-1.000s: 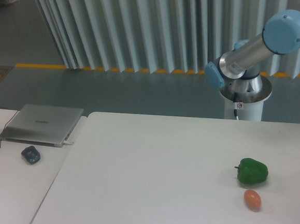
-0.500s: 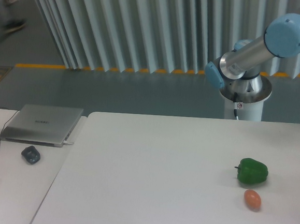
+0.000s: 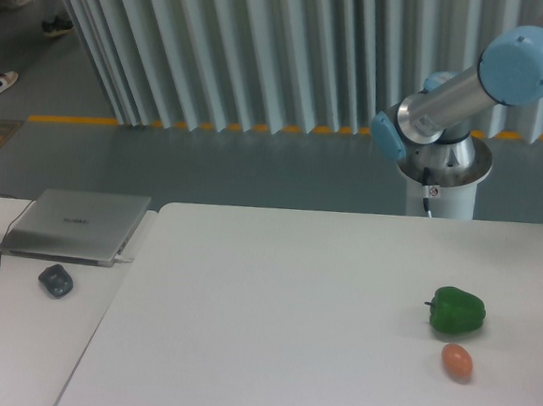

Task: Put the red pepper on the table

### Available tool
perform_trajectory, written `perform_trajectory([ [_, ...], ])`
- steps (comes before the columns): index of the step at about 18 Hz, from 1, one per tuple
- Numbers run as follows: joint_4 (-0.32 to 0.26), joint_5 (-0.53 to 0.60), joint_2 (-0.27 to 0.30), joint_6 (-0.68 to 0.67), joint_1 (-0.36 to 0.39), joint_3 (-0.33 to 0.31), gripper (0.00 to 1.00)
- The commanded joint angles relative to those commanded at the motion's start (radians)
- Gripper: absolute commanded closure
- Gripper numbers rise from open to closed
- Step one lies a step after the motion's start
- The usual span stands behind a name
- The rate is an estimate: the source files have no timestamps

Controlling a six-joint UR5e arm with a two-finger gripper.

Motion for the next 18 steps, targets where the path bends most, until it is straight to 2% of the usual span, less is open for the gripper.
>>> perform_trajectory([
  [4, -0.024, -0.055, 0.178, -0.076, -0.002, -0.124, 0.9],
  [6, -0.052, -0.06, 0.244, -0.118, -0.005, -0.158, 0.9],
  [8, -0.072, -0.071, 0.304, -0.175, -0.041, -0.205, 0.9],
  [10, -0.069, -0.06, 0.319, -0.253, -0.118, -0.236, 0.89],
  [14, -0.074, -0.031, 0.342, -0.307, -0.228, -0.264, 0.89],
  [18, -0.068, 0.114, 0.344, -0.305, -0.36, -0.337, 0.89],
])
